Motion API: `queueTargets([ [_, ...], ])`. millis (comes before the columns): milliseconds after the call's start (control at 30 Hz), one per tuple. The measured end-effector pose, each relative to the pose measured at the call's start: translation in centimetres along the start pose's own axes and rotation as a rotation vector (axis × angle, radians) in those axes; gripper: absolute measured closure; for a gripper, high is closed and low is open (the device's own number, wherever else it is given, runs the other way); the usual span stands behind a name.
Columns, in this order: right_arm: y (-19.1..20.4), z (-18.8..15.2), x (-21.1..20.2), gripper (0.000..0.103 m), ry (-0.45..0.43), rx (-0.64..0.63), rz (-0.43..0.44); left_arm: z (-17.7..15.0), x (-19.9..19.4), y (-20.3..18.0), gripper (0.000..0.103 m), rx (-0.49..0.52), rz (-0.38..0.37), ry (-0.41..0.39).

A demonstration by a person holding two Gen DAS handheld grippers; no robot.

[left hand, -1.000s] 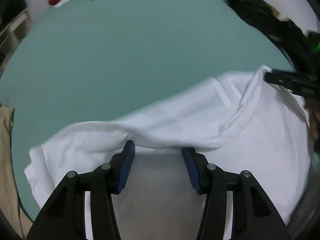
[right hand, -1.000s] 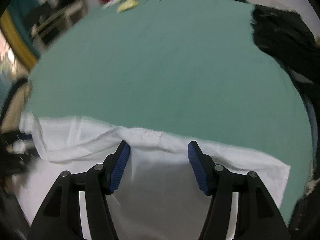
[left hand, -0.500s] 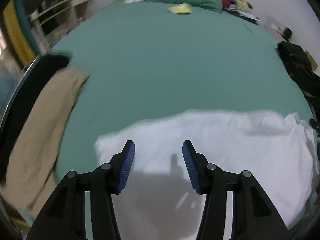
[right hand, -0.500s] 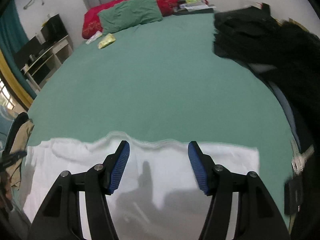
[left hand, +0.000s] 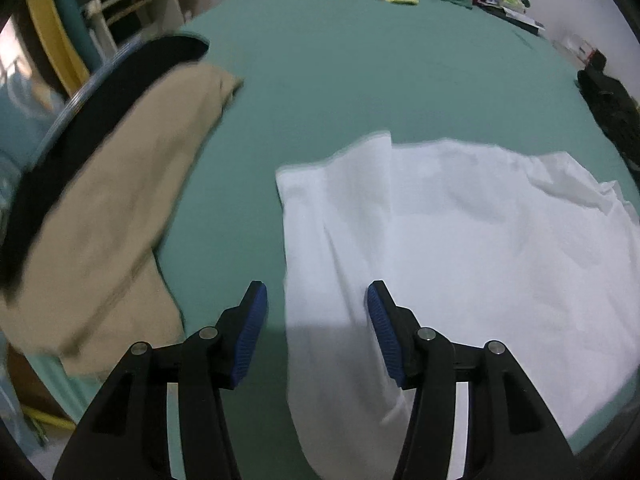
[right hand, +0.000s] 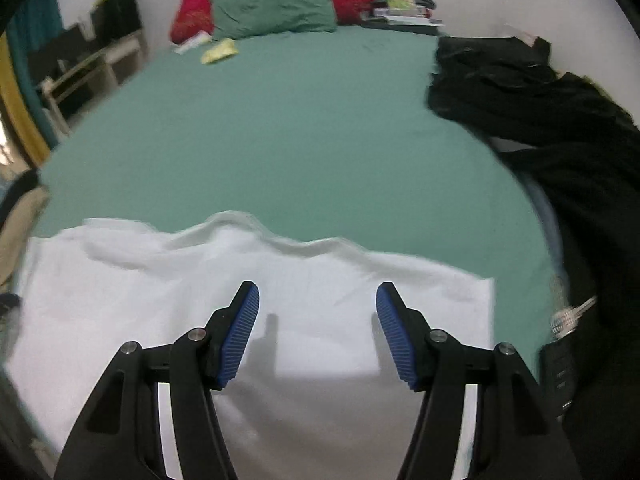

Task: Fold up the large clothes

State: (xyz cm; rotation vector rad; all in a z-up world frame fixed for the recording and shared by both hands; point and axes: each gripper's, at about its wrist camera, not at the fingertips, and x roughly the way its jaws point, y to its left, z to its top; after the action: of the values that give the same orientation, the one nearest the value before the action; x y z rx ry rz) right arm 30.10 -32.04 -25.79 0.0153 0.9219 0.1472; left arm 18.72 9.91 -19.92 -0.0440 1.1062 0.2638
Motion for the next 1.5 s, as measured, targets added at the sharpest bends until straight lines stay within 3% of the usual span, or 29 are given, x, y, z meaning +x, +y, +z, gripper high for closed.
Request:
queueTargets([
  [133,-3.8,0.3,1.6,0.042,0.04,0.081,-0.061,2.2,2.3,0.6,0.047,0.033,0.033,0.009],
  [200,-5.5,0.1,2.7,0.042,0.068,0.125,-0.052,3.1,4.3,0.7,0.047,0.04,0.033,0.031],
  [267,-6.6,0.2,3.8,0.042,0.086,0.177,-0.018,4.2,4.8,1.1,0.048,0.032,0.009,0.001],
  [300,-6.7,0.3,4.1,0.042,0.084,0.188,-0.018,4.7,5.0,1.3,0.053,0.029,-0.001,-0.012],
  [333,-6.5,0.7,4.3,0.042,0.08,0.186,-0.028,5.1,5.2,1.5,0.067,0.021,-0.012,-0.023],
  [367,-6.0,1.3,4.4,0.042,0.076,0.169,-0.042,5.4,5.3,1.9,0.097,0.005,-0.001,-0.037],
  [400,-5.3,1.9,4.5,0.042,0.066,0.14,-0.054,5.5,5.1,2.5,0.098,-0.021,0.043,-0.047],
  [567,-1.9,4.1,5.1,0.042,0.036,0.062,-0.077,5.1,4.0,6.6,0.099,-0.187,0.082,-0.105],
  [733,4.3,4.9,3.9,0.042,-0.026,-0.138,0.097,4.3,2.6,6.4,0.098,-0.192,0.067,-0.089],
  [833,7.4,4.1,5.1,0.042,0.012,-0.281,0.037,5.4,4.1,6.7,0.097,-0.183,0.042,-0.052],
  [867,7.6,3.8,5.7,0.042,0.038,-0.304,0.008,5.4,4.1,6.5,0.091,-0.177,0.033,-0.046],
  [900,7.4,3.4,6.2,0.042,0.061,-0.307,-0.01,4.8,3.8,6.3,0.079,-0.178,0.023,-0.049],
  [967,5.9,3.3,5.9,0.042,0.066,-0.251,-0.014,4.7,3.5,6.8,0.06,-0.199,-0.001,-0.064],
  [1000,5.2,3.2,5.5,0.042,0.061,-0.23,-0.024,4.6,3.3,7.0,0.056,-0.217,-0.02,-0.073],
  [1133,2.2,2.7,2.6,0.042,0.003,-0.124,-0.083,1.7,1.2,6.5,0.054,-0.261,-0.115,-0.064],
  [1267,-1.4,-0.1,-1.1,0.042,-0.041,0.041,-0.052,-2.0,-0.2,4.2,0.054,-0.198,-0.22,-0.01],
  [1367,-4.4,-3.9,-3.8,0.042,-0.07,0.215,0.078,-4.4,-0.4,2.9,0.054,-0.179,-0.228,0.034],
  [1433,-5.7,-6.3,-4.7,0.042,-0.057,0.285,0.066,-6.0,-1.1,2.1,0.054,-0.149,-0.204,0.013],
  [1467,-6.1,-7.6,-5.0,0.042,-0.038,0.31,0.046,-6.2,-1.2,1.6,0.056,-0.117,-0.2,0.003],
  [1500,-6.5,-9.0,-5.4,0.042,-0.016,0.333,0.027,-6.6,-1.2,1.2,0.081,-0.084,-0.2,0.003],
])
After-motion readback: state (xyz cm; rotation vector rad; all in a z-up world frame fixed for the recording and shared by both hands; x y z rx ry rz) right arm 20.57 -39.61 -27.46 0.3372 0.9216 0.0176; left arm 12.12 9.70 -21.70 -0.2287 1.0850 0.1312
